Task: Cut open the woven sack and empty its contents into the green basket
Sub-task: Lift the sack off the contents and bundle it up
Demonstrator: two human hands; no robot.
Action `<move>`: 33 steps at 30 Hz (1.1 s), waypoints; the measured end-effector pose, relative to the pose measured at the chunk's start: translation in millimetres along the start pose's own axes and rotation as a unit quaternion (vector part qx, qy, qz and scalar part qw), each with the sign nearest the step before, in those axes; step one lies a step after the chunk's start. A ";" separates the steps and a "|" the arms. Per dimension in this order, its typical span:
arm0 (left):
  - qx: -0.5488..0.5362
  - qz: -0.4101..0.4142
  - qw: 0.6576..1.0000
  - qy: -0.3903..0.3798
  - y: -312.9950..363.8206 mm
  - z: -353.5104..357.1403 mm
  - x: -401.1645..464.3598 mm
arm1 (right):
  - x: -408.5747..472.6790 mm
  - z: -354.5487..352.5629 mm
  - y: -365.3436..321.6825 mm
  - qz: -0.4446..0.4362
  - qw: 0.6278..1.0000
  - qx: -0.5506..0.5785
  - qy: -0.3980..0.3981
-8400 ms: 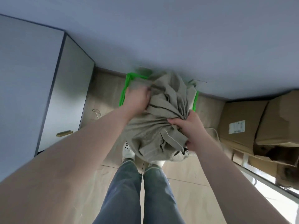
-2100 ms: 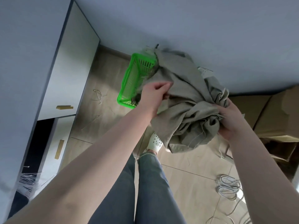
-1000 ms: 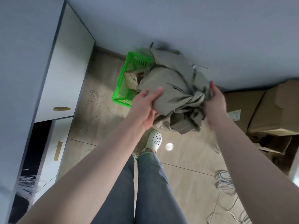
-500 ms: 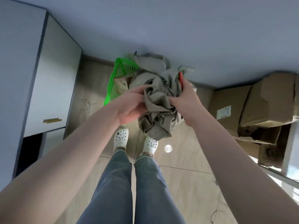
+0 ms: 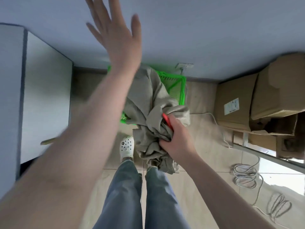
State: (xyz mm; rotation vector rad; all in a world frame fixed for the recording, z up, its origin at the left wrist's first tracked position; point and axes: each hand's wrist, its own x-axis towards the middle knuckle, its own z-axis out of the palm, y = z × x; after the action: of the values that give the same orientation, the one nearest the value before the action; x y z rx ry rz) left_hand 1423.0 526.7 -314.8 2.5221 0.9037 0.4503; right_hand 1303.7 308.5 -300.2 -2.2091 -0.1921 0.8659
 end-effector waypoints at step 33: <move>-0.272 -0.188 0.872 -0.360 -70.3 -22.1 -97.7 | 84.3 -31.3 -12.6 0.260 0.722 0.641 -0.010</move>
State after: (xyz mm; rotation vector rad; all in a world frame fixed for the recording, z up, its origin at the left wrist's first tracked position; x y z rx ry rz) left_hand 1304.9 517.7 -345.5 1.7102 0.7825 -0.3192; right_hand 1389.3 331.0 -320.3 -0.8805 0.8416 0.8727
